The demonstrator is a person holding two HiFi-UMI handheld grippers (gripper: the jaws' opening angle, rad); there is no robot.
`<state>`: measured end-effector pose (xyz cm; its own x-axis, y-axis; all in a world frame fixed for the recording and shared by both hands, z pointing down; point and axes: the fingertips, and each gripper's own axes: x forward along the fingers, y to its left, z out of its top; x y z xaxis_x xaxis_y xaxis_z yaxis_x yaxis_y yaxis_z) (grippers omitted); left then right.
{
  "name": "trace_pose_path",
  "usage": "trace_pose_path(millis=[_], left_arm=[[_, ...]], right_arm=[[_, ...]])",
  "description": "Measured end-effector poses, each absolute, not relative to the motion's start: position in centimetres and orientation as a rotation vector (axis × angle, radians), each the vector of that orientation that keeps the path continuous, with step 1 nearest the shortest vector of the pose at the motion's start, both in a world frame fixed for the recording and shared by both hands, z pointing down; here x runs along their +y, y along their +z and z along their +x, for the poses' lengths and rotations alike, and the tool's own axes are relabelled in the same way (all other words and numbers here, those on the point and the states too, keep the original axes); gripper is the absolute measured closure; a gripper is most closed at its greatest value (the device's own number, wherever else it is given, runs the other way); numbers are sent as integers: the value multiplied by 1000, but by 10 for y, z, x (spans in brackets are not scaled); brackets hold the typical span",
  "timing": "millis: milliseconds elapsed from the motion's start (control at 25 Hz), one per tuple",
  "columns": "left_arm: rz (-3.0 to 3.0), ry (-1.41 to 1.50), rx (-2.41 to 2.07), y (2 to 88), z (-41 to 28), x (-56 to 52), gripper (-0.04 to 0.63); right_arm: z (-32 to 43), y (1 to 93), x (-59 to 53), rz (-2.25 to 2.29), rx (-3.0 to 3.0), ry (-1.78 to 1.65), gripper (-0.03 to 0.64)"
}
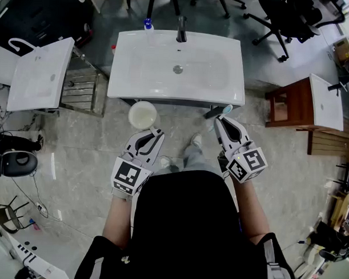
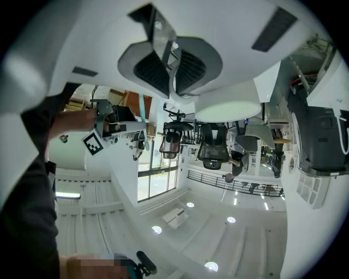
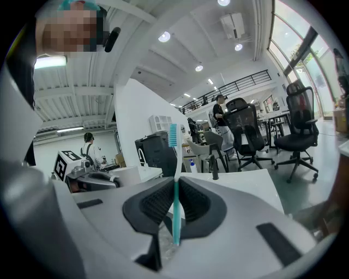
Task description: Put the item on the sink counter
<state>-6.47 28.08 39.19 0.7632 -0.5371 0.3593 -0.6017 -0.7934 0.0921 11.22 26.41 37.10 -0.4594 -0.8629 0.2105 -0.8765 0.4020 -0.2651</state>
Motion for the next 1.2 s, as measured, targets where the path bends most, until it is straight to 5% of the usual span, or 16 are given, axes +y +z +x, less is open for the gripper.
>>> trace_pose_path(millis=[1200], left_arm=[[2632, 559, -1095, 406, 51, 200, 546]], right_arm=[[234, 386, 152, 1468, -2755, 622, 571]])
